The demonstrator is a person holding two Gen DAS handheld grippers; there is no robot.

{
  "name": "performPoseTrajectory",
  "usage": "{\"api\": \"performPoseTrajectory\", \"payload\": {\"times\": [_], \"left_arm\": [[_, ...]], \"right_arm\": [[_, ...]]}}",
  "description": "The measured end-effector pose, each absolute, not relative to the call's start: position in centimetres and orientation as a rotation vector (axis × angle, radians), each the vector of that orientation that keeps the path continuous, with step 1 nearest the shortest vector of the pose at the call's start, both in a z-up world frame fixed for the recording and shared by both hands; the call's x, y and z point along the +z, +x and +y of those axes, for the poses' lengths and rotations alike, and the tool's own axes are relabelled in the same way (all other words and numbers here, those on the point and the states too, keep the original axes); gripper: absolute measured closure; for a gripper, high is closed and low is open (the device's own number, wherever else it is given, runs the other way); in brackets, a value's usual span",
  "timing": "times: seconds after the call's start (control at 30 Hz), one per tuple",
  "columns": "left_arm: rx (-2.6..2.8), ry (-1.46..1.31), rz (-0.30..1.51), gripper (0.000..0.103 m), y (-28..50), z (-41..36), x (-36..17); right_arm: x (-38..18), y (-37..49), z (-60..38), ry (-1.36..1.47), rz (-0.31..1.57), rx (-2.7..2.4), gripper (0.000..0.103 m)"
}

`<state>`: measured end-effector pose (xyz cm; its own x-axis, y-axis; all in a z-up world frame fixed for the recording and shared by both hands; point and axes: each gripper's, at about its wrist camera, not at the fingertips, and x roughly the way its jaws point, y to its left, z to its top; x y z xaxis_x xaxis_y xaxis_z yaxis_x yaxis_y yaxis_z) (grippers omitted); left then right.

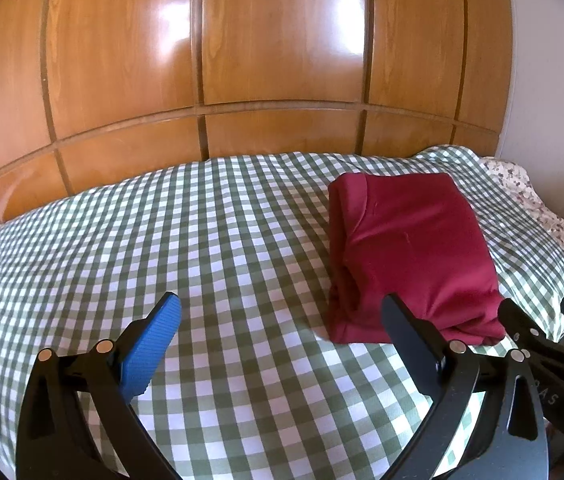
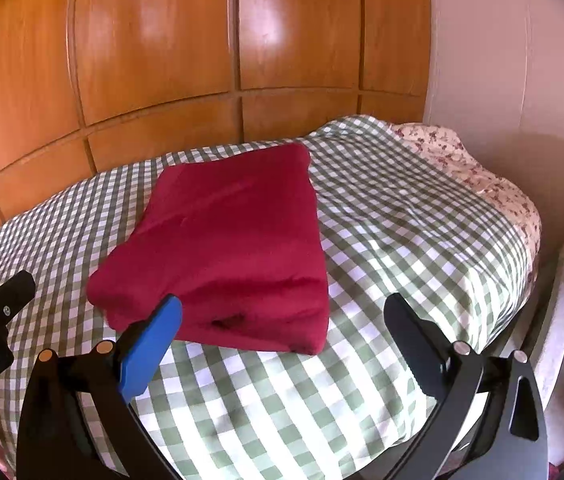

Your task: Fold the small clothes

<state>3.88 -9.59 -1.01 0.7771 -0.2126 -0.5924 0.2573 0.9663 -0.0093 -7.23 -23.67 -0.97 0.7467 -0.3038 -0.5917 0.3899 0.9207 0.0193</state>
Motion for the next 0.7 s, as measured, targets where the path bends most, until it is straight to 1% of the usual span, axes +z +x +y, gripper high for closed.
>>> {"api": "performPoseTrajectory", "payload": {"times": [0.7], "left_arm": [[-0.250, 0.047, 0.606, 0.004, 3.3, -8.0, -0.6]], "right_arm": [[-0.1, -7.0, -22.3, 0.131, 0.619, -0.334, 0.002]]}}
